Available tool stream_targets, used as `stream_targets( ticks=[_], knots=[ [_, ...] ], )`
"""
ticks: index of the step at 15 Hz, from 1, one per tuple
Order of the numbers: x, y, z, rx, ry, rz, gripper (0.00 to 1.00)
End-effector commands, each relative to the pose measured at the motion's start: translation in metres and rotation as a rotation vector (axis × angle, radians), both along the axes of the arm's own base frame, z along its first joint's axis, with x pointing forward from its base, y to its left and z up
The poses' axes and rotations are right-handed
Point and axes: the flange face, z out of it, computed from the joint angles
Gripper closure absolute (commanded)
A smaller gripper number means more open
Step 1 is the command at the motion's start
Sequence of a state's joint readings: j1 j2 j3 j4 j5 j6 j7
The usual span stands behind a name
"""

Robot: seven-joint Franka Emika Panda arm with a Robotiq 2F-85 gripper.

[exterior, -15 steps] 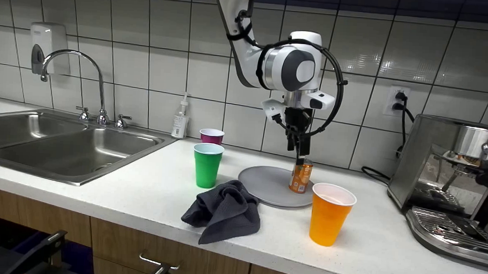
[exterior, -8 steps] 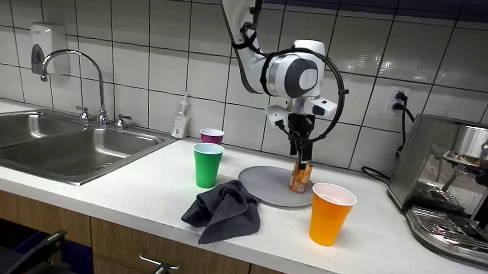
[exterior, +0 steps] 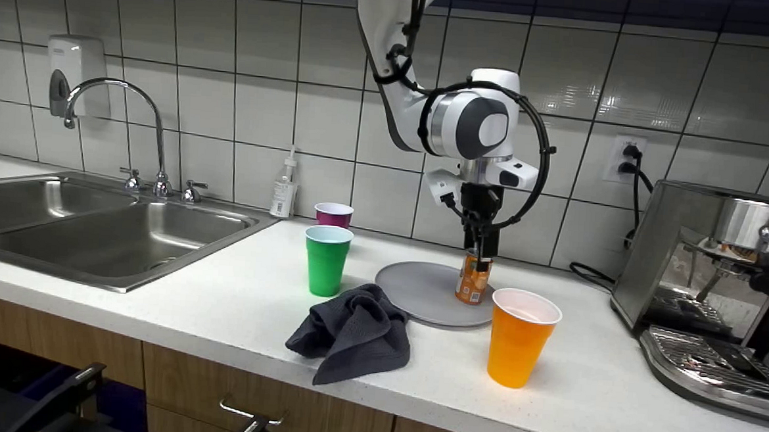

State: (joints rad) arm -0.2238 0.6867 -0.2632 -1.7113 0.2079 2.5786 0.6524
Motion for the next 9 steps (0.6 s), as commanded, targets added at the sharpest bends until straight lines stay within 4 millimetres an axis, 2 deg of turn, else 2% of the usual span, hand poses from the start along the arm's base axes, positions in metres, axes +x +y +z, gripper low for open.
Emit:
stream_targets(
  ticks=[1, 2, 3, 4, 8, 9],
  knots=[
    [0.0066, -0.0085, 0.002, 0.02, 0.006, -0.019, 0.0],
    [0.007, -0.0088, 0.001, 0.021, 0.009, -0.018, 0.0],
    [0.0074, -0.0091, 0.0006, 0.021, 0.009, -0.017, 0.25],
    [0.008, -0.0089, 0.0002, 0.022, 0.01, -0.016, 0.27],
    [0.0103, -0.0089, 0.0005, 0.022, 0.006, -0.014, 0.6],
    [0.0108, -0.0091, 0.0012, 0.021, 0.004, -0.013, 0.61]
  ],
)
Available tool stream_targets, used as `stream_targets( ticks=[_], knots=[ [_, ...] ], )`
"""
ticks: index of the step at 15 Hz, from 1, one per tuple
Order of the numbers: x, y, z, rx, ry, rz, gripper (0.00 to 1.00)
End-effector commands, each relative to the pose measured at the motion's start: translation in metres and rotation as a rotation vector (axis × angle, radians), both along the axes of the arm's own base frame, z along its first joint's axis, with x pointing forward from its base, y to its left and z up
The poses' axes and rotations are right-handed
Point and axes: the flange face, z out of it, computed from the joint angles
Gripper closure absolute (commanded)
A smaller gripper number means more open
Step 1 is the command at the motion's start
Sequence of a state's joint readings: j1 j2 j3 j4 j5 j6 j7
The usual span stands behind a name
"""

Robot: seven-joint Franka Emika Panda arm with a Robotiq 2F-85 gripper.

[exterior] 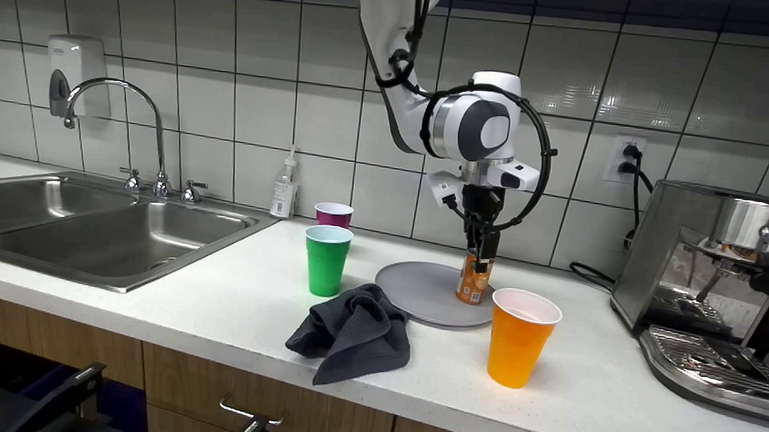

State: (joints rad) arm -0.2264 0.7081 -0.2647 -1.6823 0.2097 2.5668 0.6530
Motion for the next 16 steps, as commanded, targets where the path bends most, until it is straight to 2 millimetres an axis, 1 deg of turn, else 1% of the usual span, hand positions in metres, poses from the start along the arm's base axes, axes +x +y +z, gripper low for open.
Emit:
stream_targets(
  ticks=[1, 4, 11, 16],
  knots=[
    [0.007, -0.006, 0.005, 0.021, -0.002, -0.012, 0.61],
    [0.006, -0.006, 0.006, 0.02, -0.003, -0.01, 0.61],
    [0.004, -0.002, 0.014, 0.017, -0.021, -0.001, 0.61],
    [-0.001, -0.007, 0.024, 0.015, -0.037, -0.009, 0.61]
  ],
)
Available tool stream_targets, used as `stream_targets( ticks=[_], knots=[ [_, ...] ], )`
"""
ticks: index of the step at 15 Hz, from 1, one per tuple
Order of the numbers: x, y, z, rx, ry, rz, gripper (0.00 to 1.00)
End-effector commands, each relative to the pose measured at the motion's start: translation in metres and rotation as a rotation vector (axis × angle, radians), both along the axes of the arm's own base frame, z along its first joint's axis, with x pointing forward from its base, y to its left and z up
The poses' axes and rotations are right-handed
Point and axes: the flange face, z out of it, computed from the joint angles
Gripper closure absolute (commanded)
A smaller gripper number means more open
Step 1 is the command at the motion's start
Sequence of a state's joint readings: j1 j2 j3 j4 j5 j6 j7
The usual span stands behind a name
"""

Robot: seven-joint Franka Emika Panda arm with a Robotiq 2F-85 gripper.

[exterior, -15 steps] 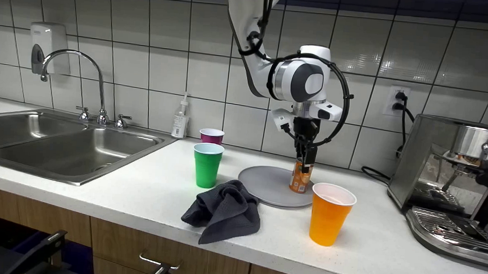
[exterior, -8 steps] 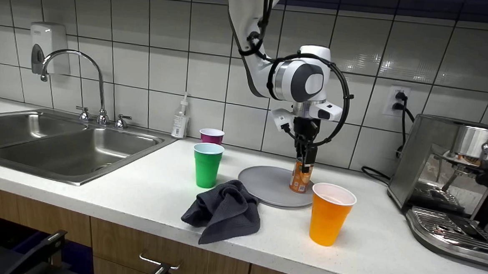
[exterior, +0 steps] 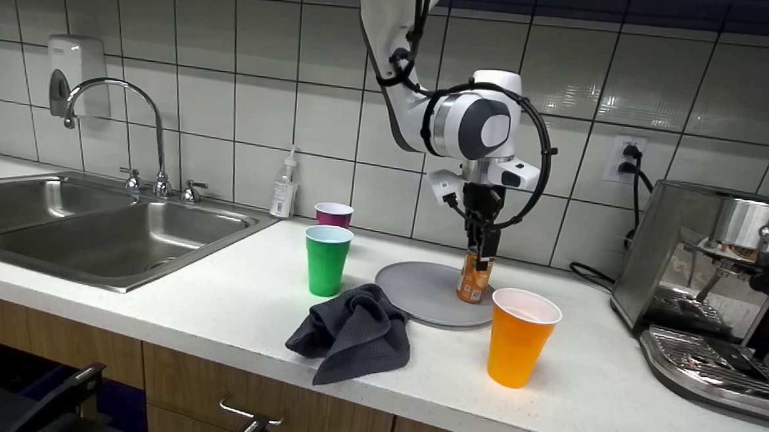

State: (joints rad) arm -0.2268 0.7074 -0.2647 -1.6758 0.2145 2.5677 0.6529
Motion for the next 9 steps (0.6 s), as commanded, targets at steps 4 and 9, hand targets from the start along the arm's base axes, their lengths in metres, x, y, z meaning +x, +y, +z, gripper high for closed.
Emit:
stream_targets(
  ticks=[4, 9],
  knots=[
    [-0.009, -0.016, 0.029, 0.01, -0.039, -0.023, 0.61],
    [-0.017, -0.035, 0.036, 0.001, -0.047, -0.05, 0.61]
  ],
)
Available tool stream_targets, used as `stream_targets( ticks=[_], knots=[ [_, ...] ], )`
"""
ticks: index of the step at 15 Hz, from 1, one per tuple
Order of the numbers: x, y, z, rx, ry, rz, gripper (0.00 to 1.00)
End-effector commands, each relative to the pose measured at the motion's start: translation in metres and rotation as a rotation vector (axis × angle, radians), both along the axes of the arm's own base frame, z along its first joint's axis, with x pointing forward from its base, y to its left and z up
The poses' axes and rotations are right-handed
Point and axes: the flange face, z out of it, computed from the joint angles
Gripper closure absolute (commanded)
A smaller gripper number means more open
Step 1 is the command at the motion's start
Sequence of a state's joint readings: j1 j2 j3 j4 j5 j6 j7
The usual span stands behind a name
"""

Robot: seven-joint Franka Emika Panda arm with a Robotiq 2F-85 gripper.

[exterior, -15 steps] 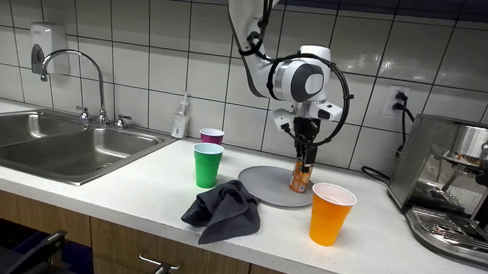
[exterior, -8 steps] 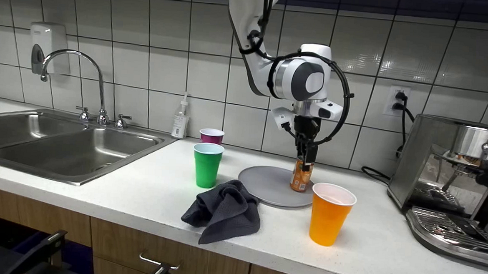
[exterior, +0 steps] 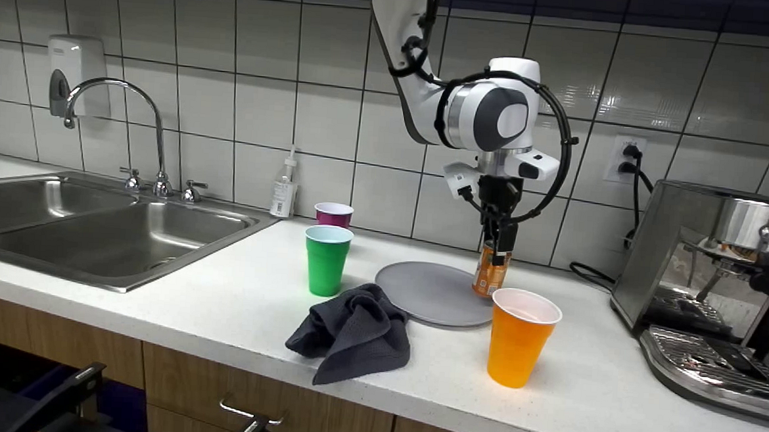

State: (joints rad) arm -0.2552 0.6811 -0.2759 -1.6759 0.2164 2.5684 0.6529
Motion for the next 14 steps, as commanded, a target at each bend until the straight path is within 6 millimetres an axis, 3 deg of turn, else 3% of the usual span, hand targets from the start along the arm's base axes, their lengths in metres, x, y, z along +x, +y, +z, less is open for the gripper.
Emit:
stream_targets(
  ticks=[1, 14],
  knots=[
    [-0.009, -0.015, 0.018, 0.012, -0.023, -0.018, 0.61],
    [-0.04, -0.068, 0.022, -0.006, -0.022, -0.116, 0.61]
  ],
)
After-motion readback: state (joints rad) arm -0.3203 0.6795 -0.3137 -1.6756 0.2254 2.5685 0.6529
